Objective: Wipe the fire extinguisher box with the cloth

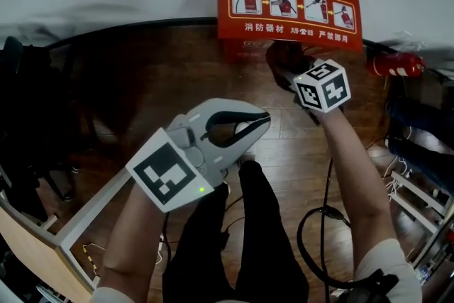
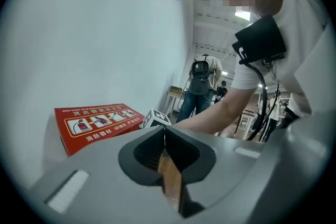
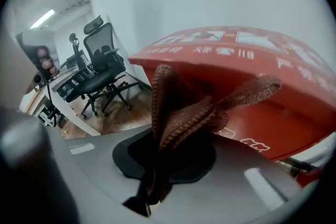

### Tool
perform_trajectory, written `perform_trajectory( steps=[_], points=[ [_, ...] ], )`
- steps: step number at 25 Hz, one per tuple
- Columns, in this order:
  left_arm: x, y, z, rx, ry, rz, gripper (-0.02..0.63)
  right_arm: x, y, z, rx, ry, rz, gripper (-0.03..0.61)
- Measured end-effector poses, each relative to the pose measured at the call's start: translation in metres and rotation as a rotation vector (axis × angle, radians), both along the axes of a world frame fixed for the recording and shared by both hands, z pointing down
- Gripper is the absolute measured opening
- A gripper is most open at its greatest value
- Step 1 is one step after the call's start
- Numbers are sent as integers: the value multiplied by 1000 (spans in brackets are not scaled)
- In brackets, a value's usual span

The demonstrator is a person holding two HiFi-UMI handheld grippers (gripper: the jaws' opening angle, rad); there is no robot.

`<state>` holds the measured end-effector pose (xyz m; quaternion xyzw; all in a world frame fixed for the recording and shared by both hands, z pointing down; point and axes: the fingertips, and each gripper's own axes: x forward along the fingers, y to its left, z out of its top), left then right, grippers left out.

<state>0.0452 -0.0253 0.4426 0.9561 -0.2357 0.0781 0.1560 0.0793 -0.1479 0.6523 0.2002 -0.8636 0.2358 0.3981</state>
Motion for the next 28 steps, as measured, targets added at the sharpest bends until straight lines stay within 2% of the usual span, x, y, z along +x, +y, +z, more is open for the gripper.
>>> perform_trajectory(
  steps=[6,14,21,25,28],
  points=[
    [-8,-1,41,-49,8,-16,5,6,-7,71,-37,40,29,51],
    [2,-13,97,-80,1,11,5,18,-18,169,-88,71,94,51],
    [4,-19,140,-119,27,-4,5,16,-8,262,-167,152,65,51],
    [0,-20,149,-115,29,-8,5,15,-1,274,-169,173,60,51],
    [-5,-17,141,-120,27,-23,5,4,14,248,-158,156,22,51]
  ],
)
